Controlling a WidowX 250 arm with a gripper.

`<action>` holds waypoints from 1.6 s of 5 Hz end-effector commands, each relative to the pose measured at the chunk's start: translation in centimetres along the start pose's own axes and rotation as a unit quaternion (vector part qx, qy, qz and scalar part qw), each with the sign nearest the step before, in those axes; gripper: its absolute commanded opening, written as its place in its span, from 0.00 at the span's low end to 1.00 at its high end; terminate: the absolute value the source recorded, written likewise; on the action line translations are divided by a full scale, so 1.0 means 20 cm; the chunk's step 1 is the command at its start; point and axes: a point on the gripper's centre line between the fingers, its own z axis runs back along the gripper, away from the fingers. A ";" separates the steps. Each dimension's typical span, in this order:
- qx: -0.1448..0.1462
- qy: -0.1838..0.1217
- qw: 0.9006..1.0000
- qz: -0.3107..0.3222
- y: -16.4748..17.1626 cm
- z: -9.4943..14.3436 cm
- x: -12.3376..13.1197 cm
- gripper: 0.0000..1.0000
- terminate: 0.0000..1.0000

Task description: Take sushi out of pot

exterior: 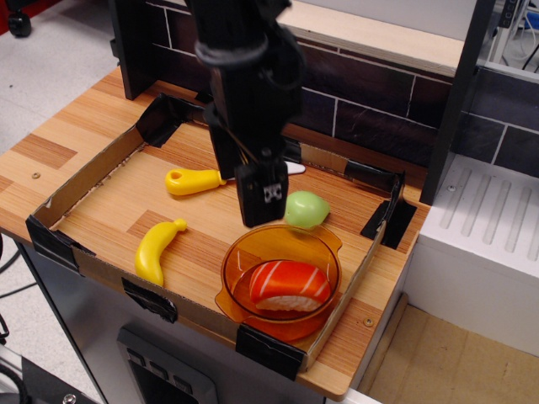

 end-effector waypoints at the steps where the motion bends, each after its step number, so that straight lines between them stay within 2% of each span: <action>1: 0.018 0.006 1.000 -0.020 -0.05 -0.09 0.01 1.00 0.00; 4: 0.038 0.018 0.999 -0.025 -0.10 -0.23 0.02 1.00 0.00; 5: 0.042 0.020 0.999 -0.025 -0.11 -0.25 0.02 1.00 0.00; 6: 0.031 0.028 0.999 -0.019 -0.11 -0.27 0.03 1.00 0.00; 7: 0.037 0.027 0.999 -0.019 -0.12 -0.27 0.03 1.00 0.00; 8: 0.041 0.029 0.999 -0.014 -0.12 -0.28 0.03 0.00 0.00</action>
